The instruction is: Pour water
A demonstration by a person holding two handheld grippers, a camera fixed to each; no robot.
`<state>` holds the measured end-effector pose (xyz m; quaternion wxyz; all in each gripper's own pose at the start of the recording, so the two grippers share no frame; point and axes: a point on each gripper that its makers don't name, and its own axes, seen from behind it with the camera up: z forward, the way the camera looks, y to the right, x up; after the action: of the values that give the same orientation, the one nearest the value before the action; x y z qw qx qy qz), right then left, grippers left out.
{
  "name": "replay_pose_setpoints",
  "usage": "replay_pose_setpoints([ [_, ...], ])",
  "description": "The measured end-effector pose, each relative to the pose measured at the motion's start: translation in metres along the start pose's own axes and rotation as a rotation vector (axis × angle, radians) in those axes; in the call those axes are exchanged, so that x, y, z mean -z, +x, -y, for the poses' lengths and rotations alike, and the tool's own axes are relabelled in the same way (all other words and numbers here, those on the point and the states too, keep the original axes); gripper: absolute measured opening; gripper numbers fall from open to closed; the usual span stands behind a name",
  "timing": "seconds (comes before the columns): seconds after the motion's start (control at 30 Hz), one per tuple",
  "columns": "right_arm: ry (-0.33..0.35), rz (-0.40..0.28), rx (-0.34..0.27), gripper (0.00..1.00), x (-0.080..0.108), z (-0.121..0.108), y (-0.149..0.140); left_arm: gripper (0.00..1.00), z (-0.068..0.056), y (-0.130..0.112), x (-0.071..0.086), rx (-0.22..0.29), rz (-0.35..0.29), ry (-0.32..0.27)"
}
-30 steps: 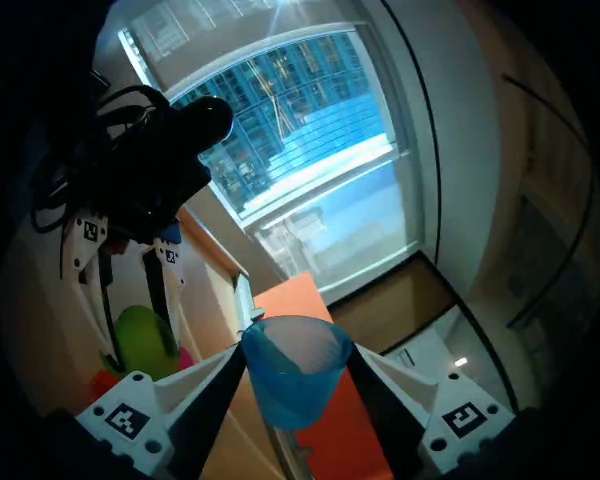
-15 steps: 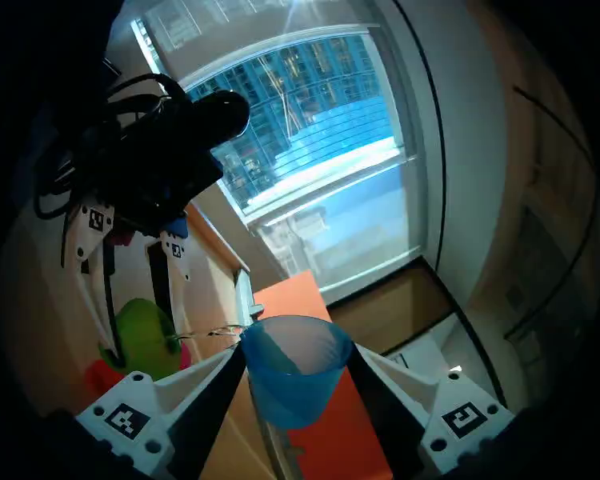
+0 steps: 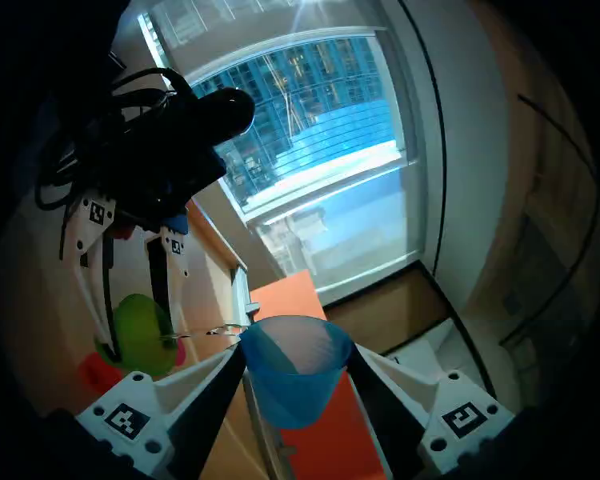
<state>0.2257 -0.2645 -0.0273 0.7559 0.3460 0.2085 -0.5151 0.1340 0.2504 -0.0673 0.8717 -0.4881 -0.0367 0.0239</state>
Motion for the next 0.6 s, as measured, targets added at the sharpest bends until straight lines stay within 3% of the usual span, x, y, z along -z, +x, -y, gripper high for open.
replay_pose_setpoints([
  [0.6,0.001,0.000,0.065,0.91,-0.0029,-0.0012,0.0014,0.89,0.0003,0.0010,0.0005,0.006,-0.008,0.000],
])
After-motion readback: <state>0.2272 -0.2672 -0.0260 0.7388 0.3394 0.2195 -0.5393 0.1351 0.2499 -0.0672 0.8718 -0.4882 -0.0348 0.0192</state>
